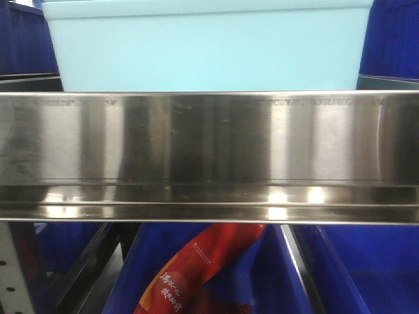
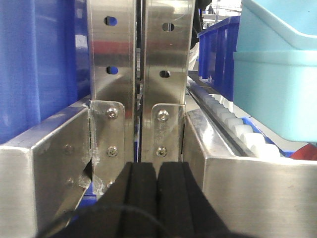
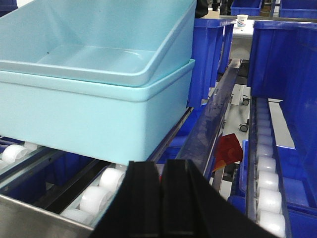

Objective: Move two blue bins to right shelf middle

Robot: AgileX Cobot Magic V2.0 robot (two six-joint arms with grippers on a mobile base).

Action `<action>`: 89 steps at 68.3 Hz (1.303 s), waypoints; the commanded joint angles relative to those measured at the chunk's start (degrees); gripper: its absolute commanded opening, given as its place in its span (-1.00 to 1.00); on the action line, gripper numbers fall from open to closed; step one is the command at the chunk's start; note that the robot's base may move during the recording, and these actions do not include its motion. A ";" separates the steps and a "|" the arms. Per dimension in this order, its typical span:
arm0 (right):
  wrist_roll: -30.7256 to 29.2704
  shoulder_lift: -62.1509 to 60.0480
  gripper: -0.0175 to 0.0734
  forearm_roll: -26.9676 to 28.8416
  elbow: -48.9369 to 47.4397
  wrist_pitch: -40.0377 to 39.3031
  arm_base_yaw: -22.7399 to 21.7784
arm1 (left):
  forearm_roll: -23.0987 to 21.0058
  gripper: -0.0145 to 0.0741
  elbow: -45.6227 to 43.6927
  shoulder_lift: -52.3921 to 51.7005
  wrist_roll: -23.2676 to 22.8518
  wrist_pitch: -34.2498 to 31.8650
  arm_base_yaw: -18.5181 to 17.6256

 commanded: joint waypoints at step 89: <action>-21.87 -19.66 -0.97 23.28 19.10 -6.44 -23.63 | -0.48 -0.92 -0.13 -0.28 0.27 -1.27 0.25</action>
